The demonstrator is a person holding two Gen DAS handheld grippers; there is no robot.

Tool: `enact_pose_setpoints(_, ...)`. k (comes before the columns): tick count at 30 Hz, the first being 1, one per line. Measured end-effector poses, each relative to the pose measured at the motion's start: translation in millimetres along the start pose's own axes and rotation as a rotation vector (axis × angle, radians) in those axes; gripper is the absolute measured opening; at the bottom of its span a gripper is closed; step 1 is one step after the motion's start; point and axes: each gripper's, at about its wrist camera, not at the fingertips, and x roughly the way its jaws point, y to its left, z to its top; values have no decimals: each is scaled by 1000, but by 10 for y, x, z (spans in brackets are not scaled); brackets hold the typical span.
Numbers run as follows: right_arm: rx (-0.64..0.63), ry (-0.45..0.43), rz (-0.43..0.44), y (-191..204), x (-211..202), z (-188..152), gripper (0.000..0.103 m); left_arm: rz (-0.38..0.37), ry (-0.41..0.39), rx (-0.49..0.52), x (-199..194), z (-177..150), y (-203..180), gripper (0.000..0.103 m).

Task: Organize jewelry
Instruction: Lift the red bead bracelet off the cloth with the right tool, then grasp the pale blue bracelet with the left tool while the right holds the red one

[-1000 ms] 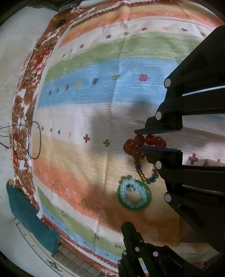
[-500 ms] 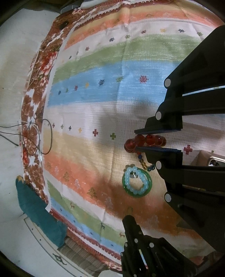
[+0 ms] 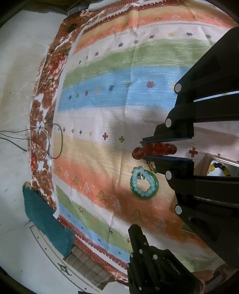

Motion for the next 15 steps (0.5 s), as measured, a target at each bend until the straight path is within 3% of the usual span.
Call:
enact_pose_setpoints(9, -8, 11, 4, 12, 9, -21, 14, -32, 83, -15, 283, -26, 0, 3)
enact_pose_setpoints(13, 3, 26, -1, -52, 63, -16, 14, -59, 93, -27, 410, 4, 7, 28)
enact_pose_setpoints(15, 9, 32, -2, -72, 83, -9, 14, -72, 102, -31, 489, 21, 10, 28)
